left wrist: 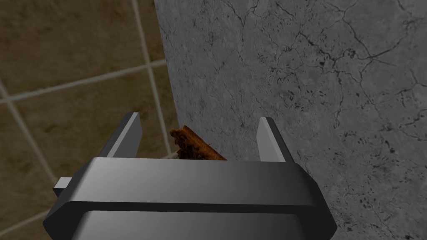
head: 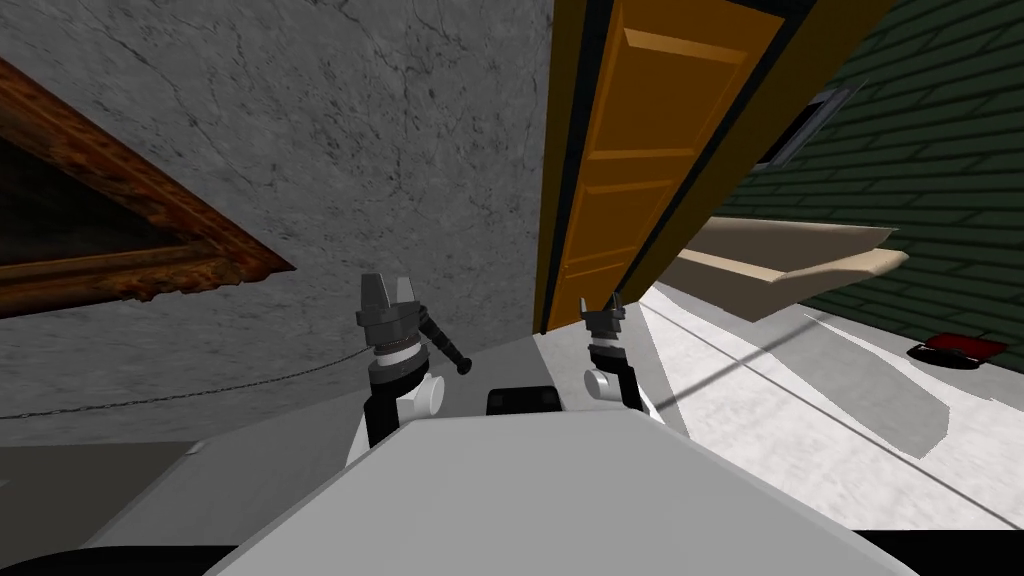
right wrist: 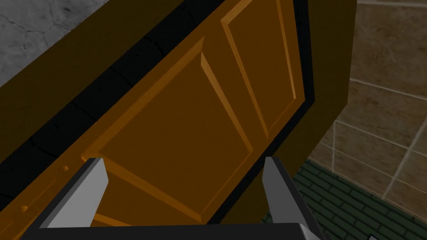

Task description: Pull the door open

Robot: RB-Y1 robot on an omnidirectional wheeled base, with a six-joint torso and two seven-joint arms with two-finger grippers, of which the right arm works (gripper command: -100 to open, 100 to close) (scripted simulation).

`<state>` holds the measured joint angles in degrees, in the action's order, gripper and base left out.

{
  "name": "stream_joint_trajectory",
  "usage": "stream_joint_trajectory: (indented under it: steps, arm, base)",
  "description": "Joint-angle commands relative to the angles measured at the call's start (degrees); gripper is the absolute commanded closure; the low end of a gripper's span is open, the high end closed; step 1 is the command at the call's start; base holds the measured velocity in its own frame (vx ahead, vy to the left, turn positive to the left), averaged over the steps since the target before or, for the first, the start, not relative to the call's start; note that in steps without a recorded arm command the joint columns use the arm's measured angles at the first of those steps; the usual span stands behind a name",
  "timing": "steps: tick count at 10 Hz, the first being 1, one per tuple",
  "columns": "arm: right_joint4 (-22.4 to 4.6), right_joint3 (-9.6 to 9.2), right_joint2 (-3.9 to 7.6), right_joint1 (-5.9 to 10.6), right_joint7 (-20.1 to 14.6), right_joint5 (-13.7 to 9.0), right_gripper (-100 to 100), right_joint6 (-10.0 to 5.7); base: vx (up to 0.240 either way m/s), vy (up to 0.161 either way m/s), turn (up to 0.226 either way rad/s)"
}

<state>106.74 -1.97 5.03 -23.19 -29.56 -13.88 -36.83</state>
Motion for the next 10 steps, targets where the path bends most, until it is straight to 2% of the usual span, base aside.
stream_joint_trajectory:
  steps: [1,5,6,7,10]
  arm:
    - [-2.57,-0.33,0.33,0.80,-1.86,-0.87,-100,-0.64]
    - [-10.03,-1.37,1.53,3.27,-8.18,-4.01,-100,-1.86]
    - [-11.45,-1.64,1.82,3.90,-9.79,-4.81,-100,-2.17]
    - [-11.99,-1.64,1.82,3.90,-9.79,-4.81,-100,-2.17]
    - [-17.57,-2.45,2.68,5.78,-14.63,-7.21,-100,-3.10]
  base:
    - [0.031,-0.082,0.110]
    - [0.066,-0.125,0.186]
    - [0.058,-0.125,0.207]
    - [0.040,-0.085,0.060]
    - [0.037,-0.089,0.167]
